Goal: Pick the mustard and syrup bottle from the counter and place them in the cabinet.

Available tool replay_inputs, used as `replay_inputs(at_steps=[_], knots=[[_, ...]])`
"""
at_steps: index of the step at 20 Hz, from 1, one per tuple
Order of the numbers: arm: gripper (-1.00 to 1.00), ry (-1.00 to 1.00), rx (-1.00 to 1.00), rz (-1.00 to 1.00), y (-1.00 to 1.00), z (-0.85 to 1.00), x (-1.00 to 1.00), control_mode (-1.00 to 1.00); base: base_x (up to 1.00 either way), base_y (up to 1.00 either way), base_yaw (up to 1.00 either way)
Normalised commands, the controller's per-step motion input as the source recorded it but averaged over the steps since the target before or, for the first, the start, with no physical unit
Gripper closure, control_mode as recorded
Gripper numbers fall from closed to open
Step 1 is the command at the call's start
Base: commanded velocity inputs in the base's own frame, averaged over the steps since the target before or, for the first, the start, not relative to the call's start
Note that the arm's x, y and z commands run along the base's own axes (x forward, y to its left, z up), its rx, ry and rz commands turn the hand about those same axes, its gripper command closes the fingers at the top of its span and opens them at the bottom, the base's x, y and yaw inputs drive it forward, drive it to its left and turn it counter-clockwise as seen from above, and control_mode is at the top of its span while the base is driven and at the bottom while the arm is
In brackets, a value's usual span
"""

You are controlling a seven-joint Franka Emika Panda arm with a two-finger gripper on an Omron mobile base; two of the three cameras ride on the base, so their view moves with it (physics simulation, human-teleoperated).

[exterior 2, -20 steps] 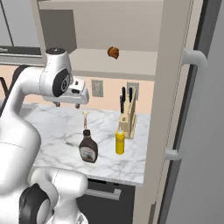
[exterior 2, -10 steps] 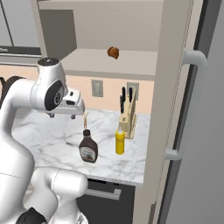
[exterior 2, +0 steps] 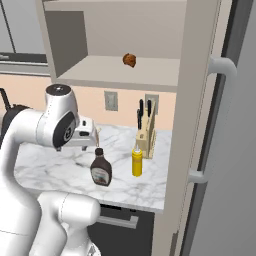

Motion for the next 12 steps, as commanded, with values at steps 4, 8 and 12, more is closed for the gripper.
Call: replay_inputs(at_steps=[4, 8, 12], knots=[[-1.0, 0.0, 0.0, 0.14, -0.12, -0.23, -0.15, -1.0, 0.0, 0.0, 0.0], [-1.0, 0.0, -0.01, 0.14, -0.09, -0.2, -0.02, -1.0, 0.0, 0.0, 0.0], [-1.0, 0.0, -0.01, 0.17, -0.15, -0.19, 0.0, -1.0, 0.0, 0.0, 0.0]])
